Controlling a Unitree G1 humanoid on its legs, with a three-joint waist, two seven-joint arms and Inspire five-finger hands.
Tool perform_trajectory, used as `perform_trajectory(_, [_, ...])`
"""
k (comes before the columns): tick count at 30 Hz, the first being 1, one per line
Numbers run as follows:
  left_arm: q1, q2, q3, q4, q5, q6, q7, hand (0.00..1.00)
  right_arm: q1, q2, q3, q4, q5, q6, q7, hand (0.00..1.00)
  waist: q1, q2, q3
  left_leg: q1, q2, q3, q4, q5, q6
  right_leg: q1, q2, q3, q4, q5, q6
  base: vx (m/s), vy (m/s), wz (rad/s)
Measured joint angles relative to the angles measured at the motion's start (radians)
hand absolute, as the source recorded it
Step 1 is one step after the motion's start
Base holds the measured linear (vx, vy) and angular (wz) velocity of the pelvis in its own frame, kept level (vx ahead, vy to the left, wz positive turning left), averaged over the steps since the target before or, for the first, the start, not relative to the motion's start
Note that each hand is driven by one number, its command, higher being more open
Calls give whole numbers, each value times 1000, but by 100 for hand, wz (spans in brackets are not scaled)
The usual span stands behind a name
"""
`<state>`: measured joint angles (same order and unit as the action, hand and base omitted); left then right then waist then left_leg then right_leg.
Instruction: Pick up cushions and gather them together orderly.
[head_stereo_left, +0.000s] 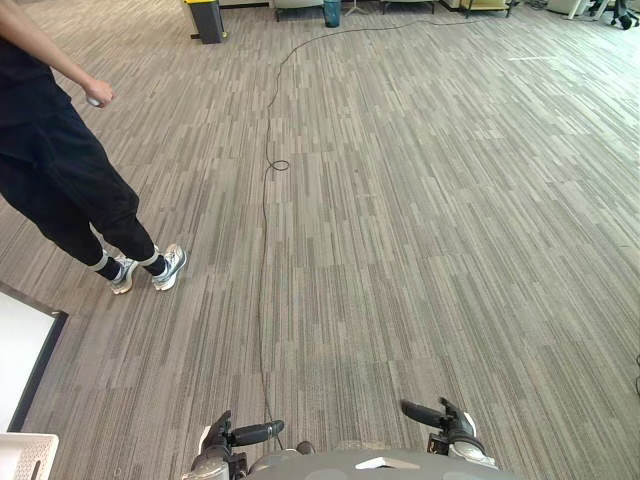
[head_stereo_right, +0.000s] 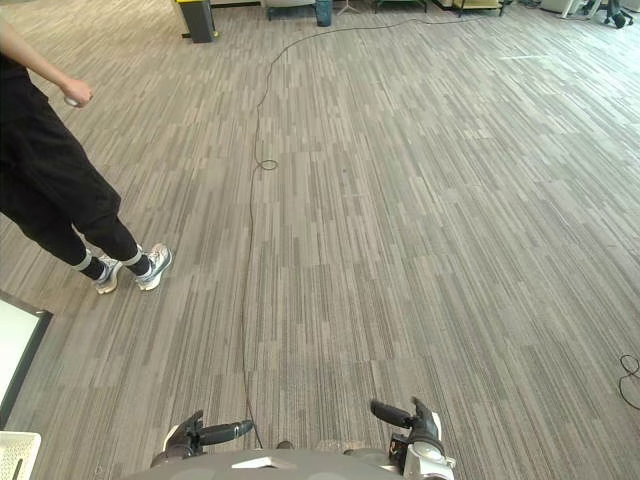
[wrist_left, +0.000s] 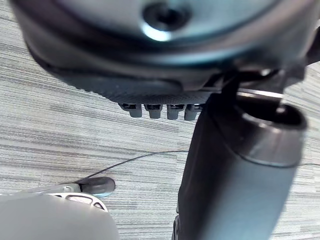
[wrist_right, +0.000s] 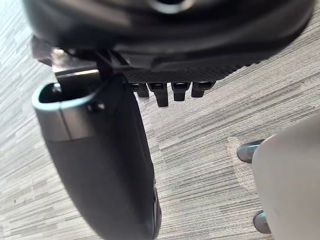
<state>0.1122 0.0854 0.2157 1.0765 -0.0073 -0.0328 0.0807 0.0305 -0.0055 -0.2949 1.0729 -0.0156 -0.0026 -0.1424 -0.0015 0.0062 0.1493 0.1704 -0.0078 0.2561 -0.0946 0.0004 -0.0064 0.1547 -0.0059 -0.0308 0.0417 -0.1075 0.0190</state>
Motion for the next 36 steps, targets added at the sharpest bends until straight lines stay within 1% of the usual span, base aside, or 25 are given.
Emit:
perform_trajectory(9, [-2,9,-15,10,0,2,0,100,-18,0,-38,35,17,12,0,100,1,-5,2,-18,-16,-48,0,2,4,9,-13,-48,-21,0,1,-4,-15,15])
perform_trajectory(11, [-2,10,-16,10,0,2,0,100,-19,-1,-39,39,22,12,-1,100,1,-6,2,-18,-17,-48,0,2,4,11,-14,-49,-21,0,1,-5,-11,2])
perform_trajectory(13, [-5,20,-47,14,0,1,1,100,-19,-1,-39,41,35,12,-1,100,1,-7,3,-16,-17,-49,0,3,4,14,-14,-50,-21,0,1,-33,-30,2])
perform_trajectory(25, [-9,26,-57,31,1,2,1,100,-19,-1,-39,44,39,12,-3,100,0,-8,3,-16,-21,-68,0,9,11,19,-19,-71,-22,-1,5,-32,-22,5])
perform_trajectory(28, [-12,35,-88,38,2,2,1,100,-20,-4,-39,47,39,13,-2,100,1,-8,3,-17,-25,-74,0,9,11,22,-22,-76,-26,-1,5,-12,-15,6])
perform_trajectory(36, [-15,37,-88,39,16,3,1,100,-26,-6,-39,52,40,15,-1,100,0,-10,9,-24,-26,-83,0,10,13,22,-23,-86,-27,-2,5,-11,-14,2])
